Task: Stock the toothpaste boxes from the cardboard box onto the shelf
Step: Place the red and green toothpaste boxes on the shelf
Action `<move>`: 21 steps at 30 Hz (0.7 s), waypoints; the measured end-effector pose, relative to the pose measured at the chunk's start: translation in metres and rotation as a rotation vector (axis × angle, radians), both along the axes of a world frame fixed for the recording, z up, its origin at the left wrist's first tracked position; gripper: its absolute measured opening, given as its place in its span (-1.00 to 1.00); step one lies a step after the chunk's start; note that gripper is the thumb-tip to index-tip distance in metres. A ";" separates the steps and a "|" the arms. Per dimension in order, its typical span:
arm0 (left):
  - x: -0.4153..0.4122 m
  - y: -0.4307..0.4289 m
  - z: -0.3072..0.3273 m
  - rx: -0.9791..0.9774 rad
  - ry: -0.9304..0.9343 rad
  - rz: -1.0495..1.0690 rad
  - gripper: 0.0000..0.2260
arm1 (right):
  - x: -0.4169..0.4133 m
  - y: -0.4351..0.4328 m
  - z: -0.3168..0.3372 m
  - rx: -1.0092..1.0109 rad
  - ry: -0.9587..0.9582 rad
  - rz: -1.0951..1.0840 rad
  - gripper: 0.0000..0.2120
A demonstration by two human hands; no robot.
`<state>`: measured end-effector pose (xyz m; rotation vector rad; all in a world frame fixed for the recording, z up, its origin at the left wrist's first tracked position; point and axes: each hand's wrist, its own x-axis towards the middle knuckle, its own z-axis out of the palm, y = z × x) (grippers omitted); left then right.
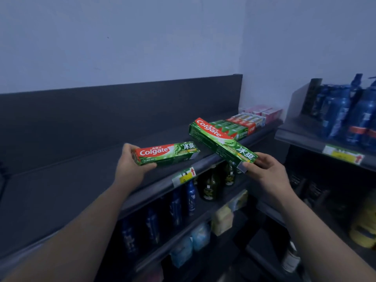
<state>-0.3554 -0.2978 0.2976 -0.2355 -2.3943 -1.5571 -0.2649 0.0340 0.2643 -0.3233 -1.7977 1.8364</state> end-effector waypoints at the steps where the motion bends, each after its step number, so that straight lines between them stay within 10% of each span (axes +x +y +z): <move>1: -0.008 0.000 -0.003 -0.011 0.000 -0.009 -0.54 | -0.007 -0.001 0.000 0.000 -0.002 0.001 -0.58; 21: -0.046 0.014 -0.025 -0.084 -0.139 -0.243 -0.61 | -0.117 0.007 0.036 0.109 -0.011 0.116 -0.48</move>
